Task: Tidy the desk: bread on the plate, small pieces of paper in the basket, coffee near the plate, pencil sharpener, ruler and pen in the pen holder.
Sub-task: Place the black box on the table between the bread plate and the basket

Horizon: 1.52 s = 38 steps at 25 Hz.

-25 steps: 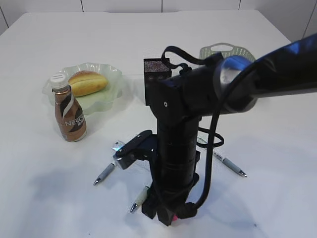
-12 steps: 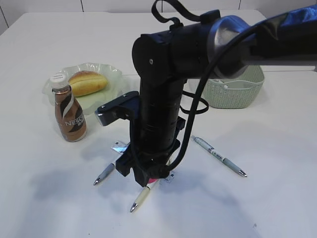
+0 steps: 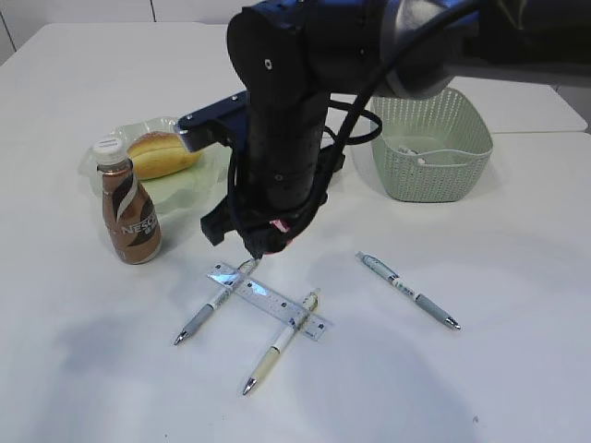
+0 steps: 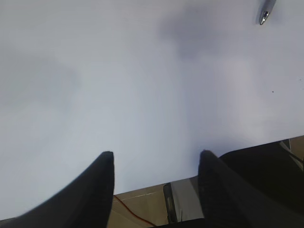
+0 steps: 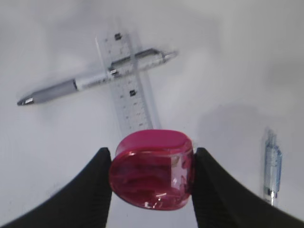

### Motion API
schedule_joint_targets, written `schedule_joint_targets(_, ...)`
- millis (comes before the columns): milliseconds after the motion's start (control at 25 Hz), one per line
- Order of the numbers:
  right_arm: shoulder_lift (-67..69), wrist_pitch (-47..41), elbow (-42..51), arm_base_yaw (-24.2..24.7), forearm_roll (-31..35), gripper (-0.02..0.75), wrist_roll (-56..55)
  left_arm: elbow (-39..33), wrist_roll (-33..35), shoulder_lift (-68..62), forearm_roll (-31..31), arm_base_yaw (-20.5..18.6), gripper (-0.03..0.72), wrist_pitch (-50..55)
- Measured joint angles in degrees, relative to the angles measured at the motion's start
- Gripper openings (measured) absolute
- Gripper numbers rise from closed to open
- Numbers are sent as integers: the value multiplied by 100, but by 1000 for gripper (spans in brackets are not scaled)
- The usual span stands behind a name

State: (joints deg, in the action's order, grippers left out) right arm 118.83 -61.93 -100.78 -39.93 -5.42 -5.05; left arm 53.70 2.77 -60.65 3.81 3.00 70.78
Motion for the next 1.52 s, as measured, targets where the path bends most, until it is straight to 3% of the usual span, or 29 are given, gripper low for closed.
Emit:
schedule_joint_targets(320, 0, 456, -395, 0, -633, 372, -650, 0, 0, 0, 0, 0, 394, 0)
schedule_joint_targets(560, 0, 940, -511, 14, -1476, 372, -1387, 0, 0, 0, 0, 0, 394, 0)
schedule_joint_targets(1040, 8, 1180, -511, 470, -1652, 372, -1510, 0, 0, 0, 0, 0, 394, 0)
schedule_joint_targets(1520, 8, 1981, -511, 1079, -1690, 372, -1523, 0, 0, 0, 0, 0, 394, 0)
